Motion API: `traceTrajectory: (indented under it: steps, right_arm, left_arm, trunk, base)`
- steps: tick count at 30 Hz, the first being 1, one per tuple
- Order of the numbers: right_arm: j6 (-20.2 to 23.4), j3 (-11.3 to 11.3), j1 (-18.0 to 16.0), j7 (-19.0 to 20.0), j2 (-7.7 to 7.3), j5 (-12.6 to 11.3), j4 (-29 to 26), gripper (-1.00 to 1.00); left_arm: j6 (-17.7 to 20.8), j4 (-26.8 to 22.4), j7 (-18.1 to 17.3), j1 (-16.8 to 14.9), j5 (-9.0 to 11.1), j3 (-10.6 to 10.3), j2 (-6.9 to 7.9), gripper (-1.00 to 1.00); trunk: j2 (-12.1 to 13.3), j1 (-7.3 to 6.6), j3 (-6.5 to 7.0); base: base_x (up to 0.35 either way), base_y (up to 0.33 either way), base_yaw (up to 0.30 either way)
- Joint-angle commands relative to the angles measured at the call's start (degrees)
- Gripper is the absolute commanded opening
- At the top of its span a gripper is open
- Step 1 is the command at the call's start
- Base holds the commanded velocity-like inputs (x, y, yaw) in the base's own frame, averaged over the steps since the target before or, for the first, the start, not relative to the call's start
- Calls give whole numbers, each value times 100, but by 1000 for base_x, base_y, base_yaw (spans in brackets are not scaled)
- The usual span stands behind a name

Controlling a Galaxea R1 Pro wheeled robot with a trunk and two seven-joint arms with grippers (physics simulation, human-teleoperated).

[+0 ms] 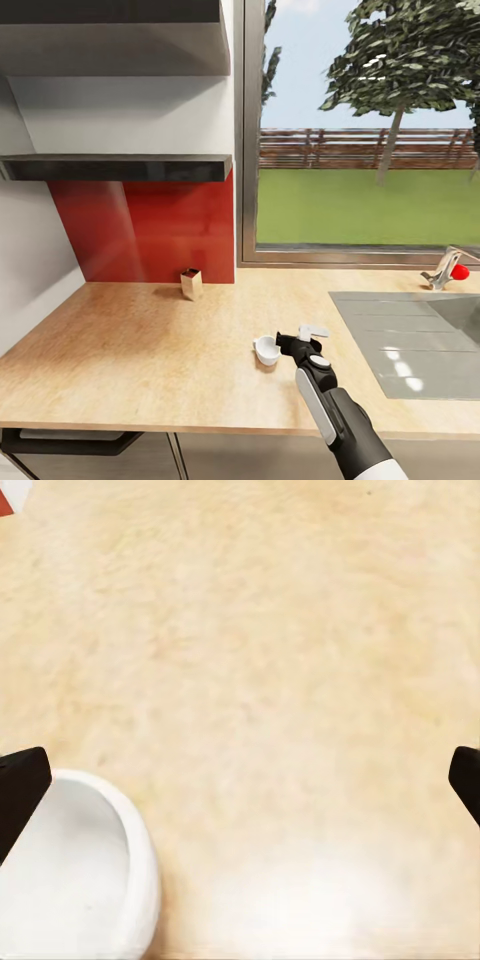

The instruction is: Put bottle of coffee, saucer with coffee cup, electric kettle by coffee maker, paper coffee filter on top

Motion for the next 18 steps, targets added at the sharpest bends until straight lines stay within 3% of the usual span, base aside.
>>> traceTrajectory:
  steps: [1,18]
  right_arm:
    - [9,15,-7,-54,1,-53,38,100]
    - [-6,17,-7,-50,17,-76,555,100]
  left_arm:
    - [-9,-12,-1,5,59,-4,-1,100]
    - [-17,-12,-2,6,52,-4,-9,100]
  trunk:
    - [-12,4,-12]
    - [-12,4,-12]
  base:
    - [1,0,0]
    - [0,0,0]
